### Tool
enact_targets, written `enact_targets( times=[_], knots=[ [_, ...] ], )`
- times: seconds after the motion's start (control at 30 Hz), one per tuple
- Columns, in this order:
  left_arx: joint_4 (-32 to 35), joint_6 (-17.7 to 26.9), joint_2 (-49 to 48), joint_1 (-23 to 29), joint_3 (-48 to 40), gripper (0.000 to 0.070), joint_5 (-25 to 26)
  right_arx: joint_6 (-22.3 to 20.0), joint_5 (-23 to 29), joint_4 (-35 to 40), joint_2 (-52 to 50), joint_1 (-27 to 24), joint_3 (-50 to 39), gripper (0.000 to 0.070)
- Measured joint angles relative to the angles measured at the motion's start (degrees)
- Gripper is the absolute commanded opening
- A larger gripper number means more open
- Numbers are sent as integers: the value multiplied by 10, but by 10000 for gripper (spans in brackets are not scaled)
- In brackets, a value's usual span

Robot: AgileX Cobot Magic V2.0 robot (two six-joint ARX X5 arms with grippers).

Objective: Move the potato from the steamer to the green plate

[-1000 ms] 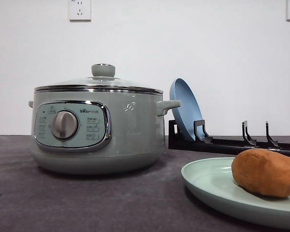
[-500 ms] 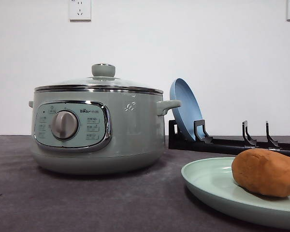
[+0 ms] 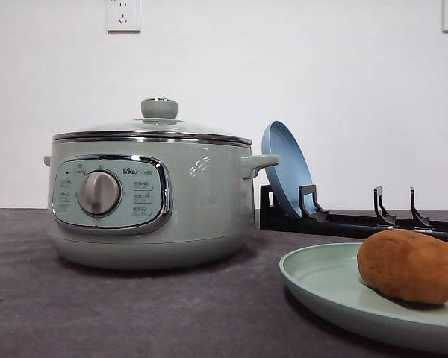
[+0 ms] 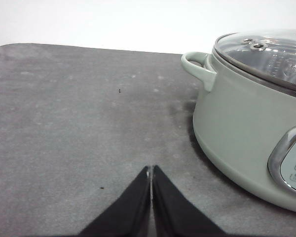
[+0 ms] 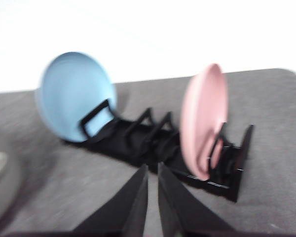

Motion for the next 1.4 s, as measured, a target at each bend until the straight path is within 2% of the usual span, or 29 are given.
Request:
enact_targets(
  times=[0.07,0.17,0.33,0.63,0.87,1.4],
  knots=[
    [0,0,0,0,0,0,0,-1,-3,46,-37,-22,-75,26],
    [0,0,0,0,0,0,0,-2,-3,60,-77,-43,-156,26],
    [0,0,0,0,0,0,0,-10,-4,63,-118,-50,-214,26],
    [0,0,0,0,0,0,0,-49,-10,72,-148,-50,-255,26],
    [0,0,0,0,0,0,0,-74,-60,130,-147,-50,-278,26],
    [0,0,0,0,0,0,0,-79,-65,135,-148,-50,-279,27]
  ],
)
